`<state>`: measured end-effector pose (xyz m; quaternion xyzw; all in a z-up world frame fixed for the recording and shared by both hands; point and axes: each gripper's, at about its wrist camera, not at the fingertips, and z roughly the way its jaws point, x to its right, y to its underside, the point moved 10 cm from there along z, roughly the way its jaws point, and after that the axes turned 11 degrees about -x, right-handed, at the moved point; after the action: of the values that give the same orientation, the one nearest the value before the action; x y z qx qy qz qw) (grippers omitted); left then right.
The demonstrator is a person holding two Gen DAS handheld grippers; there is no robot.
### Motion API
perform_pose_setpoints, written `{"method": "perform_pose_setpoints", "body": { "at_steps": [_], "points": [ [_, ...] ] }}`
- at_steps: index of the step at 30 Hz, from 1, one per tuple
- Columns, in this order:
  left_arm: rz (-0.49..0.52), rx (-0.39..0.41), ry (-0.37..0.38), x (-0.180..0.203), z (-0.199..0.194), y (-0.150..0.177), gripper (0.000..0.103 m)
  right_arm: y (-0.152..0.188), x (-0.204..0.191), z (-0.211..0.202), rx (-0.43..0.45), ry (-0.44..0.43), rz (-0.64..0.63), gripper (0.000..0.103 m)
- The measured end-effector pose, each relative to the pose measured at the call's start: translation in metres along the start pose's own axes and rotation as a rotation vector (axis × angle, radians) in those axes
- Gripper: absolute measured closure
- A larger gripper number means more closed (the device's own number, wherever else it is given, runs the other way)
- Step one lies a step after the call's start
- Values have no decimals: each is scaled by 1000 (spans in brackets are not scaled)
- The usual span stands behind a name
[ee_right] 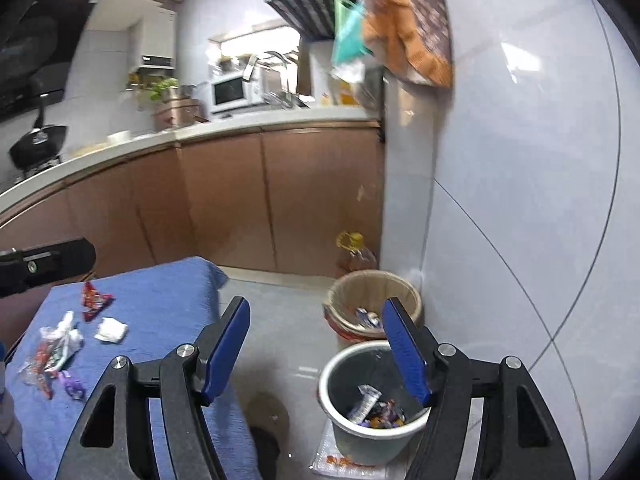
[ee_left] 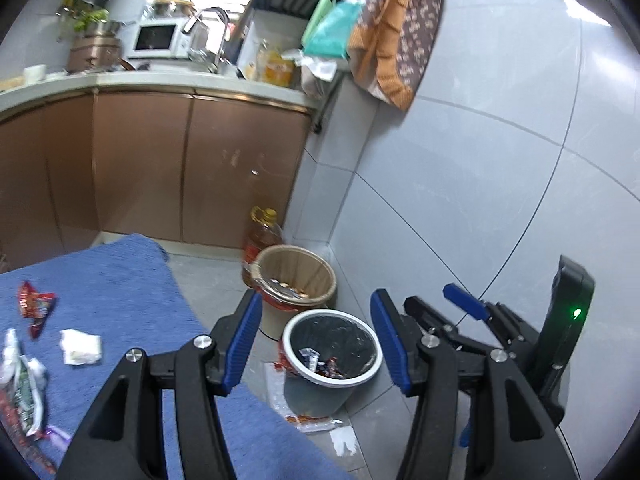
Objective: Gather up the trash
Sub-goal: 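Grasp the purple wrapper with the right tool while the left tool grasps the clear bag with red strip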
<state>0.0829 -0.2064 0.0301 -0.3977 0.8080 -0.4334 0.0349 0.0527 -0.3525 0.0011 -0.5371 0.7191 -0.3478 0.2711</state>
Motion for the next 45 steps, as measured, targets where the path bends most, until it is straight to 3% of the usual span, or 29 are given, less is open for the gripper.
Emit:
{"method": "perform_pose_setpoints", "body": {
  "at_steps": [8, 16, 23, 34, 38, 45],
  "points": [
    [-47, 79, -87, -39, -66, 24, 48, -14, -65, -47, 78, -113, -117, 36],
    [-156, 75, -192, -116, -97, 77, 48, -8, -128, -47, 57, -254, -216, 36],
    [-282, 20, -279, -201, -106, 134, 48, 15, -181, -14, -40, -388, -294, 36],
    [-573, -19, -332, -302, -121, 215, 48, 96, -291, 53, -272, -602, -474, 36],
    [-634, -42, -340, -324, -110, 221, 49, 116, -316, 73, -336, -643, -515, 36],
    [-605, -130, -404, -344, -77, 214, 49, 134, -342, 106, -414, -681, -563, 36]
  ]
}}
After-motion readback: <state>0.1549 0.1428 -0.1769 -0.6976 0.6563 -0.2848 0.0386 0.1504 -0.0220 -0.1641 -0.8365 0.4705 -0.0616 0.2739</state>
